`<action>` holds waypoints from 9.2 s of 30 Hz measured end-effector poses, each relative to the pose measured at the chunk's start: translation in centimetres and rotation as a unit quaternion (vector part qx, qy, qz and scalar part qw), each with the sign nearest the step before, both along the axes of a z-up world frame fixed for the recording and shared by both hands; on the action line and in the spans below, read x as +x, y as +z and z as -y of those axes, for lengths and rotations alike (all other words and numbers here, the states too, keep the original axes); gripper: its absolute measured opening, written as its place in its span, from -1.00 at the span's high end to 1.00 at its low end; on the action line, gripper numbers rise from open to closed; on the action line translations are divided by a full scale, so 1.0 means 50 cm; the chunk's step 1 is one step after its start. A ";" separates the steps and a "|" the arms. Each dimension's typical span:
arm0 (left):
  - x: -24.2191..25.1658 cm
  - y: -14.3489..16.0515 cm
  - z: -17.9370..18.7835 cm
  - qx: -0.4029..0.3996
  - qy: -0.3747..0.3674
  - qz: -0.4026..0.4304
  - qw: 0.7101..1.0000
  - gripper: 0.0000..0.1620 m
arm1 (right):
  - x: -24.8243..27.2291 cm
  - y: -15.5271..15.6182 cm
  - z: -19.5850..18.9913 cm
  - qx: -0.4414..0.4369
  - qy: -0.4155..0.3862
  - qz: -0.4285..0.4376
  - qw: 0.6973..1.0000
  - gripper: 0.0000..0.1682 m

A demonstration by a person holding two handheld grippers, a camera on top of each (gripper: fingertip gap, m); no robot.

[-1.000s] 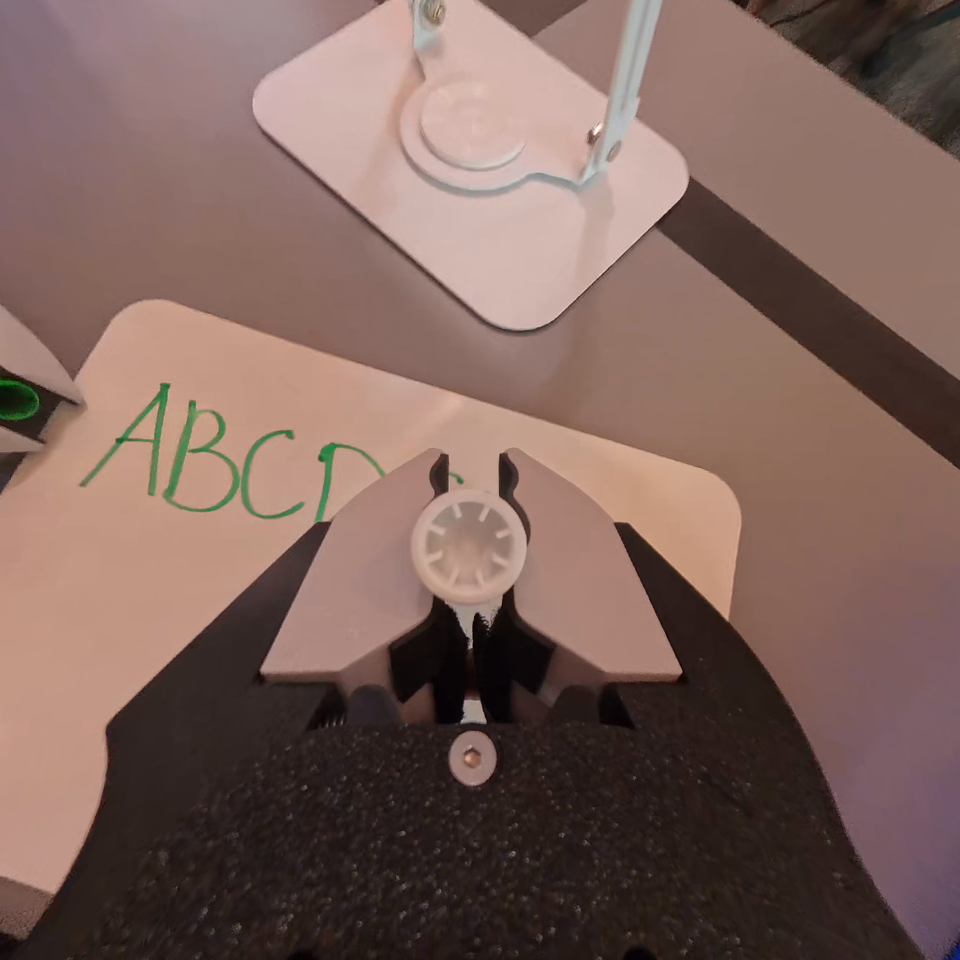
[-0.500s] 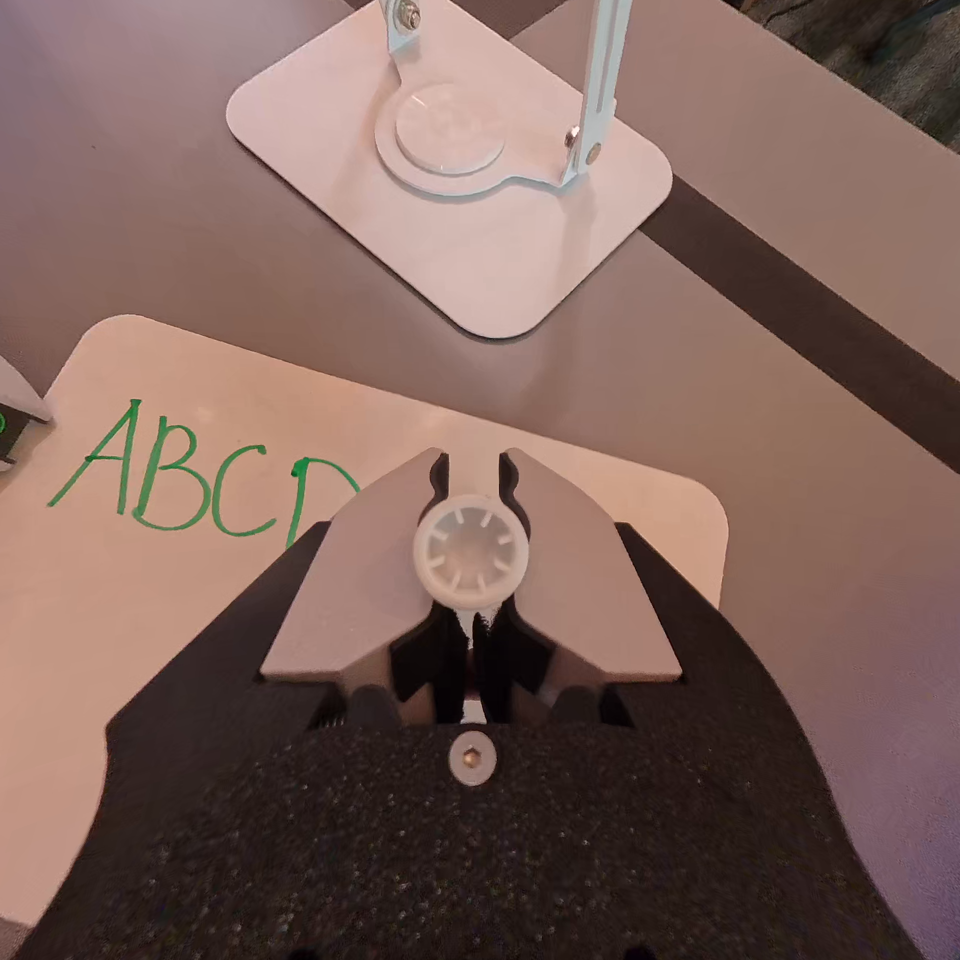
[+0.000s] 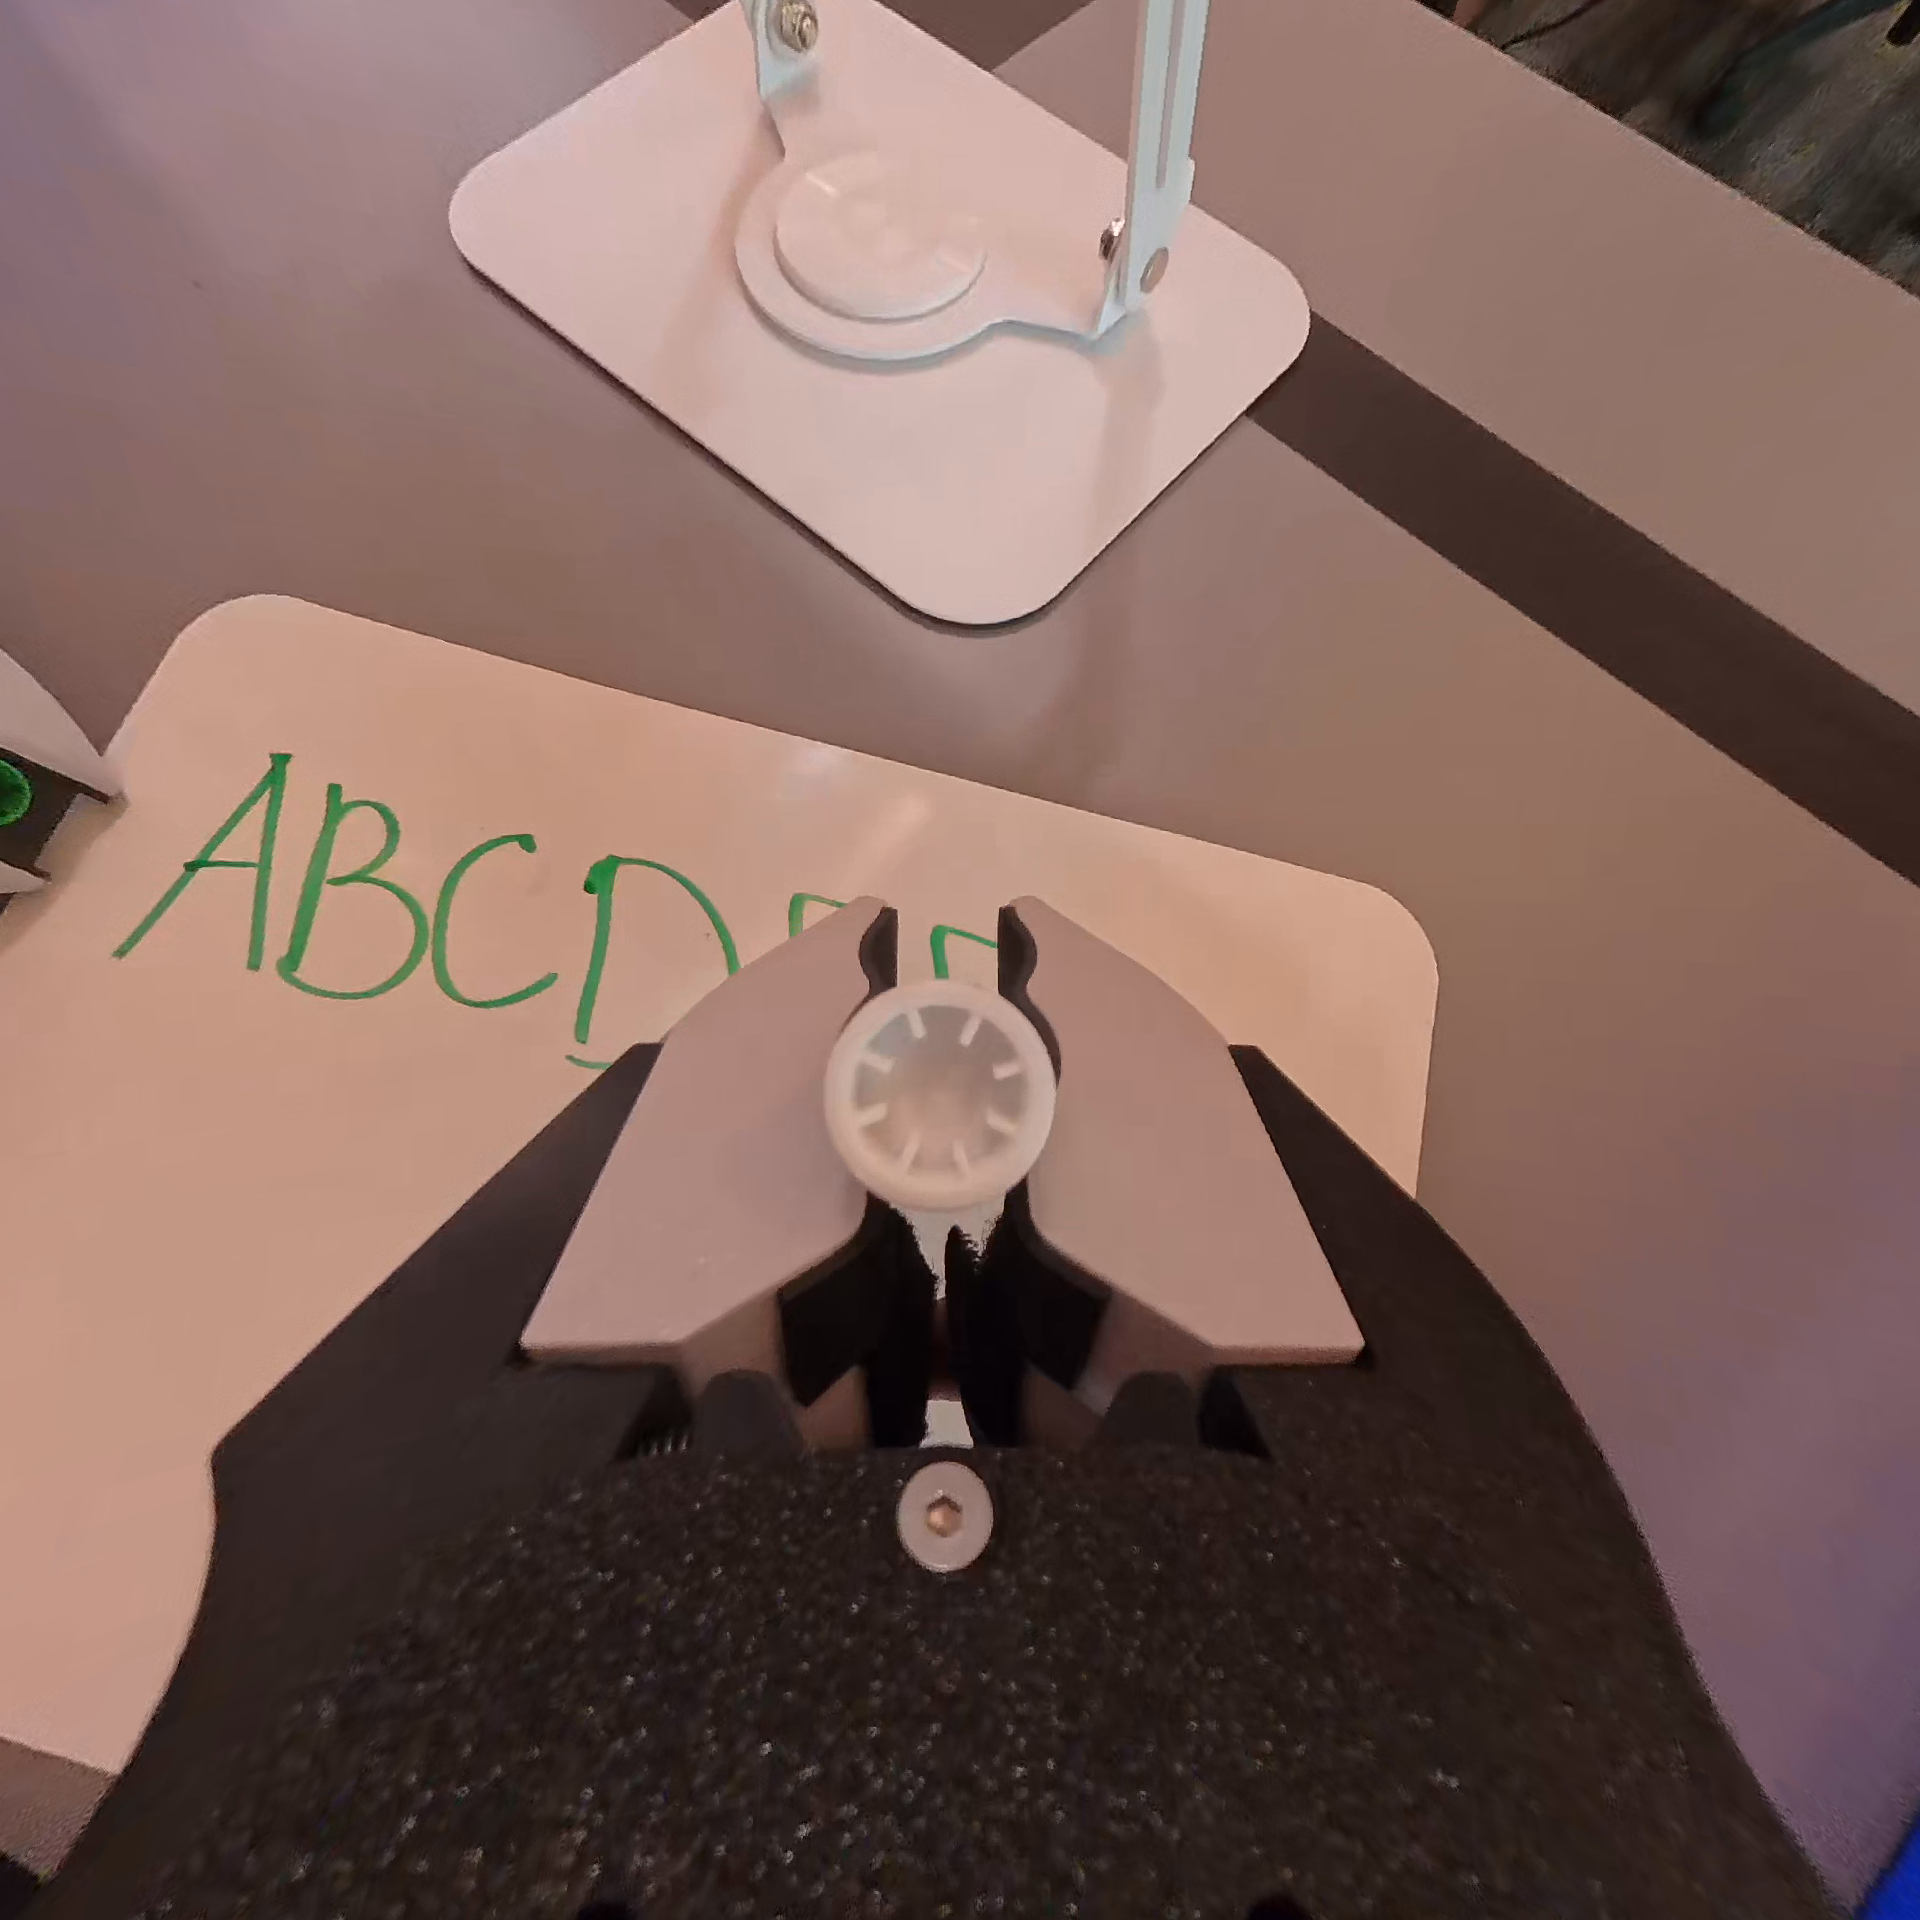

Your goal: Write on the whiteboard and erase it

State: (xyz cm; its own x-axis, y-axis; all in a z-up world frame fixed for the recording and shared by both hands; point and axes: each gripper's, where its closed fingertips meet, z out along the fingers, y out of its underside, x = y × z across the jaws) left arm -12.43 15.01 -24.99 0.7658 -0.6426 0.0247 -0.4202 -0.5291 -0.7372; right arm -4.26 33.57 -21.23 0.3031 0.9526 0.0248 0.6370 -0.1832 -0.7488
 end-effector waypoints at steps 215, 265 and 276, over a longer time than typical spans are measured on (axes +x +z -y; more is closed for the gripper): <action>-0.405 0.282 0.367 0.037 0.327 -0.121 0.937 -0.02 | 0.550 0.163 0.167 0.181 -0.360 -0.235 0.884 0.37; 0.065 0.487 0.347 0.053 -0.171 0.646 0.742 0.19 | -0.135 0.410 0.742 0.220 0.510 -0.258 0.791 0.34; 0.097 0.458 0.316 0.016 -0.174 0.602 0.779 0.18 | -0.109 0.382 0.706 0.212 0.484 -0.251 0.811 0.36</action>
